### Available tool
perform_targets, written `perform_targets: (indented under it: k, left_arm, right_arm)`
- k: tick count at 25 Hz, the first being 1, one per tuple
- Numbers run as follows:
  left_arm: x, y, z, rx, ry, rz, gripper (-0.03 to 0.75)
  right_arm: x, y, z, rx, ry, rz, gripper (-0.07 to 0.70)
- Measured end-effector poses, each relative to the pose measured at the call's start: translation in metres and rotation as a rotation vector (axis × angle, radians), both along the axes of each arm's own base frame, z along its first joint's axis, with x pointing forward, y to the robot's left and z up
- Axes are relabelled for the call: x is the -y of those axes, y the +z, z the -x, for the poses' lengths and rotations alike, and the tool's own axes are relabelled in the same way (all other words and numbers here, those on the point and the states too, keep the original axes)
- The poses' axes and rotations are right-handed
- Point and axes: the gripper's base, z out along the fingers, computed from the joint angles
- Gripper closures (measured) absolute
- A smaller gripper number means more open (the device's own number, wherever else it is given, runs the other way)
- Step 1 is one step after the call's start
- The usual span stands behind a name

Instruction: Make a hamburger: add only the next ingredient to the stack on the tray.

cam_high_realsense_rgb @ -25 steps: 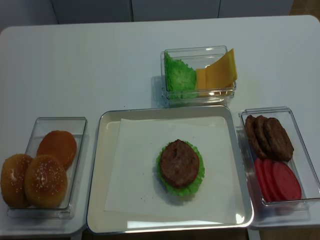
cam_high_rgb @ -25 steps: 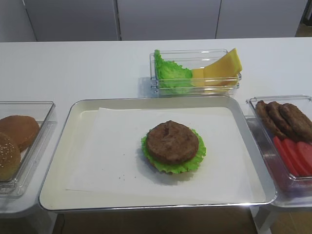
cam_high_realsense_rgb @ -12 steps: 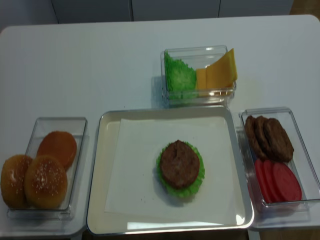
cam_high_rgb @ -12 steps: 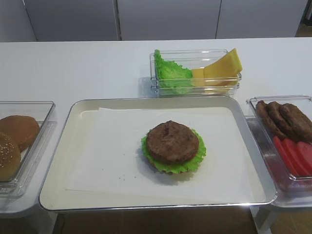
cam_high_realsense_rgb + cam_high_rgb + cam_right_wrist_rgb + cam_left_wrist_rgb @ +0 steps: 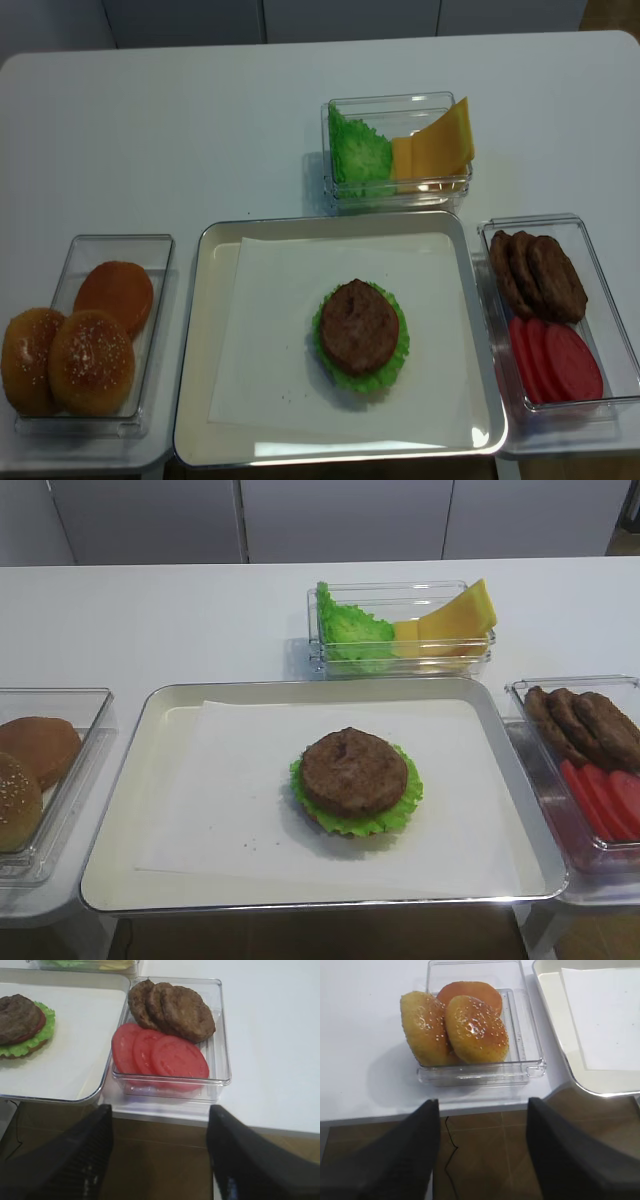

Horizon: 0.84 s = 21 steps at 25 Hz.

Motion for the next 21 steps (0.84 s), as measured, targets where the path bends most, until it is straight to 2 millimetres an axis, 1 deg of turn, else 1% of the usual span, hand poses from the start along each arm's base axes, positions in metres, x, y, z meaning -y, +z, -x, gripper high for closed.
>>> perform_targets:
  k: [7, 12, 21]
  left_arm:
    - [0.0, 0.0, 0.0, 0.0, 0.0, 0.0, 0.307]
    - [0.0, 0.0, 0.0, 0.0, 0.0, 0.0, 0.307]
    - [0.0, 0.0, 0.0, 0.0, 0.0, 0.0, 0.307]
  right_arm:
    - [-0.0004, 0.0001, -0.0001, 0.0, -0.017, -0.002, 0.185]
    - [-0.0011, 0.0001, -0.0006, 0.001, -0.094, -0.002, 0.23]
    - [-0.0012, 0.0001, -0.0006, 0.001, -0.1, -0.002, 0.309]
